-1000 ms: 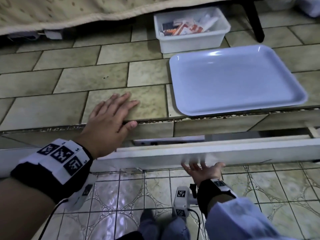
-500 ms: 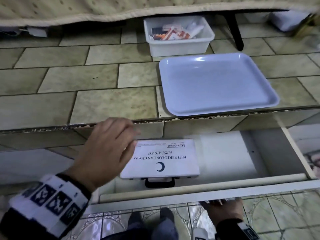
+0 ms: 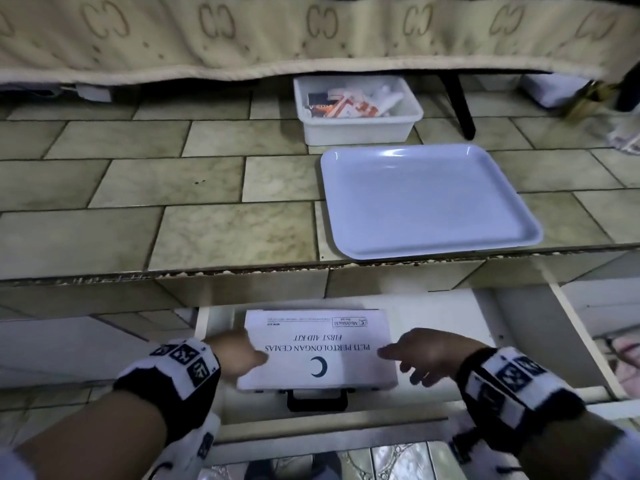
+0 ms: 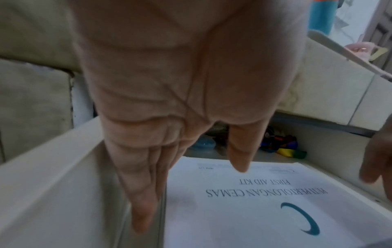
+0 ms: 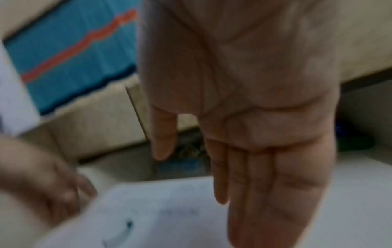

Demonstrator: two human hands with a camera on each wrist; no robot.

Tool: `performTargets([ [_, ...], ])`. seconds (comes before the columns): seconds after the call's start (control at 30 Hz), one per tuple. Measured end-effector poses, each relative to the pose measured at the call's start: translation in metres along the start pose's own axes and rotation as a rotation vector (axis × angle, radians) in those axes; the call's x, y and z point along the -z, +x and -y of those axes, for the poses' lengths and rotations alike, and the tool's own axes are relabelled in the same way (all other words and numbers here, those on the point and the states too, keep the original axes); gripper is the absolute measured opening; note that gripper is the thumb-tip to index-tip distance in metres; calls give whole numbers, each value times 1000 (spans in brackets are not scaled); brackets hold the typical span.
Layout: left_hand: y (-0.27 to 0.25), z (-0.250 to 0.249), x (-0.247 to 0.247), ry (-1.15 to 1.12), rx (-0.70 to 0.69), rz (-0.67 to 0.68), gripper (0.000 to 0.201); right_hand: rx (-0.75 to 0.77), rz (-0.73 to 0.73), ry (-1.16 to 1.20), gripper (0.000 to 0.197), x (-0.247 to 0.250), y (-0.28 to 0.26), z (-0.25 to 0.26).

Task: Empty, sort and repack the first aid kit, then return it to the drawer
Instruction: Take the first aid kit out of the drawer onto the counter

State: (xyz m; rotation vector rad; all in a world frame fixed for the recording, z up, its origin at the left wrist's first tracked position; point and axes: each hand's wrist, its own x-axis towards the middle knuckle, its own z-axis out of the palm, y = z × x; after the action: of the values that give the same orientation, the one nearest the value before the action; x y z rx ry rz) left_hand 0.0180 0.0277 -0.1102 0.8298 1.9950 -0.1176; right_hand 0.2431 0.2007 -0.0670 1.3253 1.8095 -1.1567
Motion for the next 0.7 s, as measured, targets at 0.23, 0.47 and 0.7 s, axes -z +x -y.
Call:
performTargets([
  [0.23, 10, -3, -1, -37, 35, 135, 43, -191, 224, -162, 60, 1, 43, 13],
  [0.47, -27, -17, 9, -139, 4, -51, 29, -101, 126, -368, 36, 21, 0, 36],
  [0.7, -102, 0, 20, -344, 54, -343, 41, 119, -29, -481, 54, 36, -76, 47],
])
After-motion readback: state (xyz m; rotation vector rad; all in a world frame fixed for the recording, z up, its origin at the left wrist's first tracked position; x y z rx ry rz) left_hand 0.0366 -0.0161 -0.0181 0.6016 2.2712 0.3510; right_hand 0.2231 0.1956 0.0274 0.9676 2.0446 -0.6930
